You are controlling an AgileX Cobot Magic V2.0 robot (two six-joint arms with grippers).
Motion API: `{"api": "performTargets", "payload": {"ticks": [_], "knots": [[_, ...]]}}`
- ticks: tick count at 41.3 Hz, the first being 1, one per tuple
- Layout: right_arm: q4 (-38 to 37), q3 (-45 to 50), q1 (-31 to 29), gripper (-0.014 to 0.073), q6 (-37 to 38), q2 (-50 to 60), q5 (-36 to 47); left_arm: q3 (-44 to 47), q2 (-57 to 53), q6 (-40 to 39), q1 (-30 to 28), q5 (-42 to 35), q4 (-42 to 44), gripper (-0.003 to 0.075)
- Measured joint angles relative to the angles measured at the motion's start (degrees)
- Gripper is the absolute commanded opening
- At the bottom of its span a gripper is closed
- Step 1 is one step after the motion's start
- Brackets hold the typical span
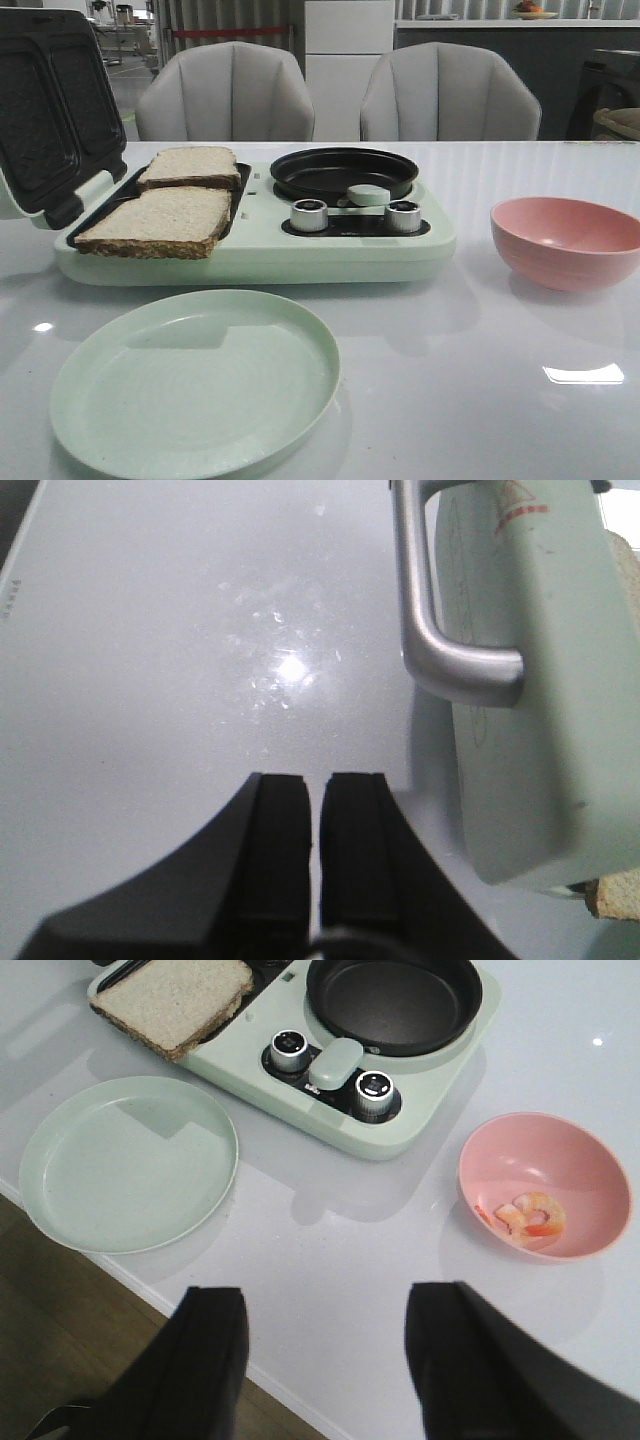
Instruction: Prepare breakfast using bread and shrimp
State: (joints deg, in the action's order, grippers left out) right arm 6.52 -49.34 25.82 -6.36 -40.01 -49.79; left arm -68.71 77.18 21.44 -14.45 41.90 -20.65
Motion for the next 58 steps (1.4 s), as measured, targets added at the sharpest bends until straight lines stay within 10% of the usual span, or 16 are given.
{"api": "performTargets", "payload": {"ticks": [58], "knots": [[0.0, 0.0, 0.0, 0.0473, 0.1, 0.0, 0.0, -17.69, 23.26, 11.01, 9.25, 3.67, -15.53, 0.0101]]}}
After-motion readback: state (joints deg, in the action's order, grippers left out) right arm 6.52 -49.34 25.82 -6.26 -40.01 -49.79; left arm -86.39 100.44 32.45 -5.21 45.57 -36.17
